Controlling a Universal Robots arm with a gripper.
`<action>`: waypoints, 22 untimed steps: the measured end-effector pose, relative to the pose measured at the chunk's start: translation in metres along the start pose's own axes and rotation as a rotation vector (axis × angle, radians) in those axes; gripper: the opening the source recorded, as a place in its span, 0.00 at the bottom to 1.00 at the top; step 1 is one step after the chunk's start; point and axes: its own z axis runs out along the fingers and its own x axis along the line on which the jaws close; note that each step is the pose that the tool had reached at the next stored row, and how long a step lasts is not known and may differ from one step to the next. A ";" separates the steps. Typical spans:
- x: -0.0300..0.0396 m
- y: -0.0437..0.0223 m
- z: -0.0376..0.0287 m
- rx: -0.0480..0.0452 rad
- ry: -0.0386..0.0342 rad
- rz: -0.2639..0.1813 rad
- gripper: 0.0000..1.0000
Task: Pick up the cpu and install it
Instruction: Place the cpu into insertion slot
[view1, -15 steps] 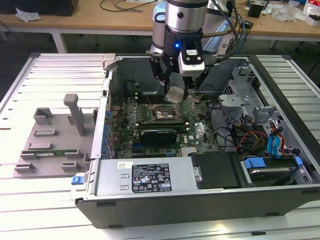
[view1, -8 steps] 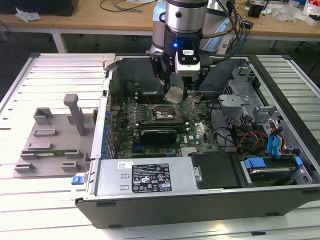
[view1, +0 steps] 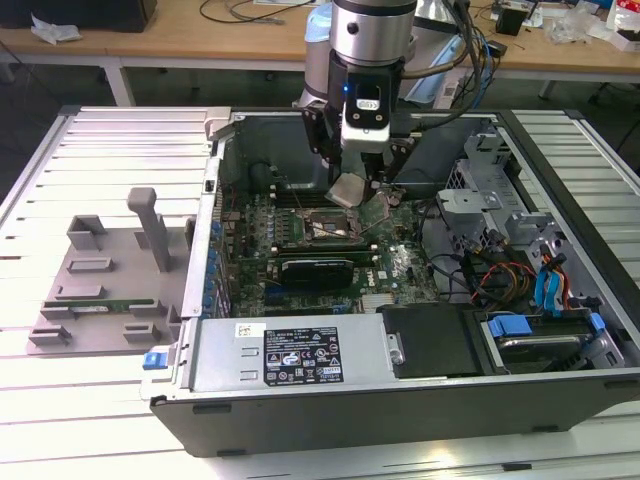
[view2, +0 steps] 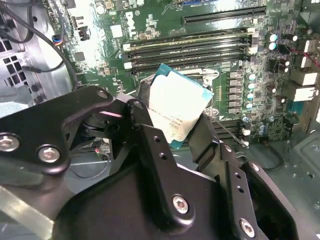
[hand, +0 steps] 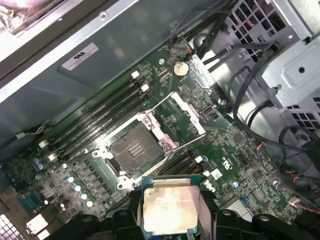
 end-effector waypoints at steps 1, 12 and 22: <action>0.0000 0.0000 0.0000 0.0005 0.0002 0.016 0.54; 0.0000 0.0000 0.0001 0.0045 0.0014 0.133 0.54; 0.0000 0.0000 0.0001 0.0089 0.0024 0.251 0.54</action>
